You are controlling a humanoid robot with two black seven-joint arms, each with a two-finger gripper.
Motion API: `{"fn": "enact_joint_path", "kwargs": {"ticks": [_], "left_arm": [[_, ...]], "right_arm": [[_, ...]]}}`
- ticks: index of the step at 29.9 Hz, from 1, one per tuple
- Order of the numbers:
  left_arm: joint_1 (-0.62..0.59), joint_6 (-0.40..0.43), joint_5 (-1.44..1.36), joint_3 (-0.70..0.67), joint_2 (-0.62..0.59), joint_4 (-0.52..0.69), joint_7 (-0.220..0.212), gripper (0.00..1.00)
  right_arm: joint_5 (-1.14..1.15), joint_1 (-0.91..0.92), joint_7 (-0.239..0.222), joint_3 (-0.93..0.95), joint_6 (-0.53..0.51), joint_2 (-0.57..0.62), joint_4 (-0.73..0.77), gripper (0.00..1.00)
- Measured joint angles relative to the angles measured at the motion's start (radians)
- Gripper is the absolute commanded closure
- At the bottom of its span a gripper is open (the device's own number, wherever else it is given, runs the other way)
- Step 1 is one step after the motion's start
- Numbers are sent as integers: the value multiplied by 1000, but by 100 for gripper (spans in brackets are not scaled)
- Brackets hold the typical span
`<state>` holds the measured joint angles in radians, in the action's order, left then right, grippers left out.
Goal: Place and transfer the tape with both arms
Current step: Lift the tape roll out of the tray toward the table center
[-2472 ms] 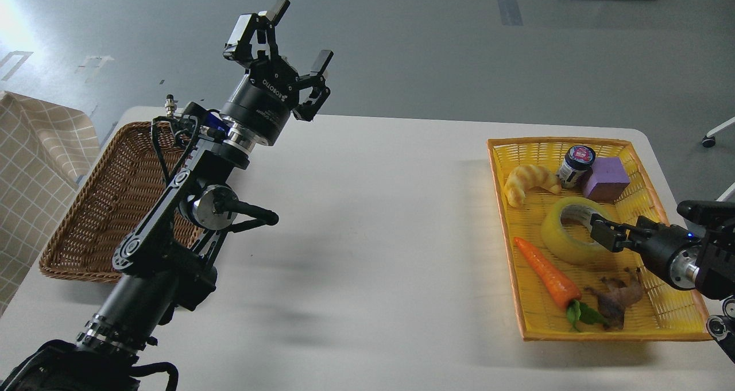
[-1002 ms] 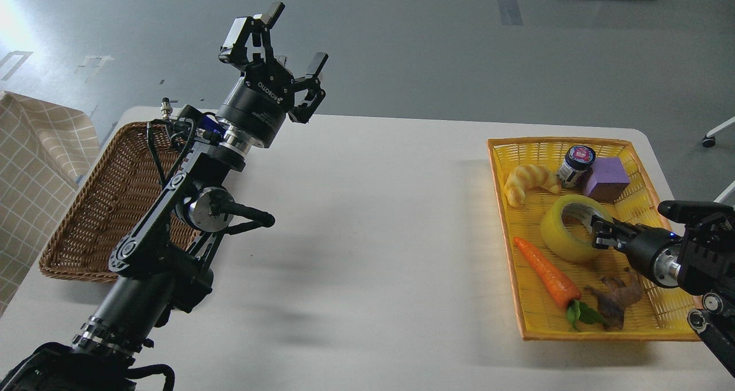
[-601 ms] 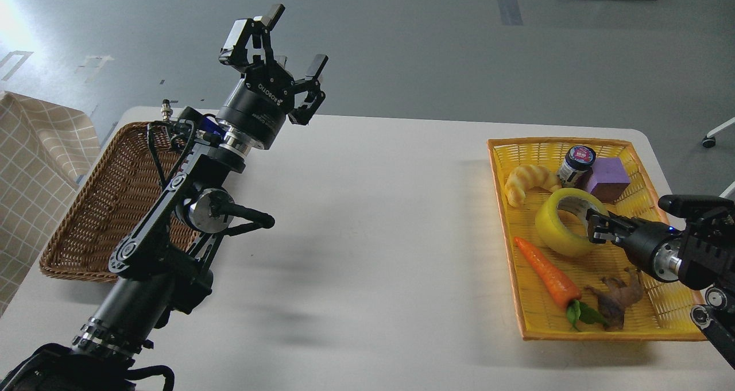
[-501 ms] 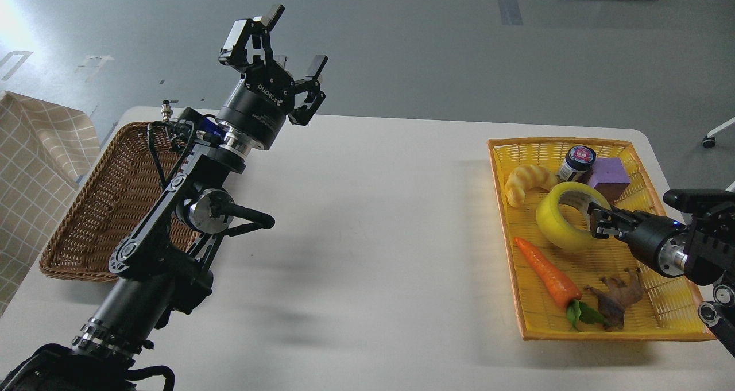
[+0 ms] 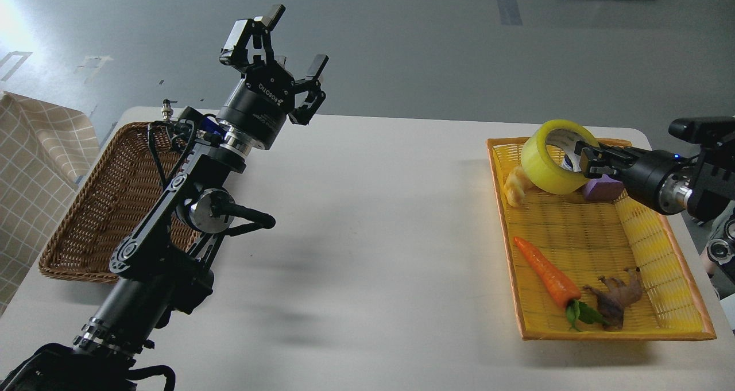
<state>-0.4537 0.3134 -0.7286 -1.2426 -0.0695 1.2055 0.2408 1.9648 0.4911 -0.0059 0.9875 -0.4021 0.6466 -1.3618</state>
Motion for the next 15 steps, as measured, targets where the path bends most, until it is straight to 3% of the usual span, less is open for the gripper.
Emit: {"fn": "enact_joint_path", "kwargs": {"ticks": [15], "left_arm": [[0,-1,0,-3,-3,0,0,0]], "right_arm": [[7,231,-5,-180,-72,-237,85,80]]}}
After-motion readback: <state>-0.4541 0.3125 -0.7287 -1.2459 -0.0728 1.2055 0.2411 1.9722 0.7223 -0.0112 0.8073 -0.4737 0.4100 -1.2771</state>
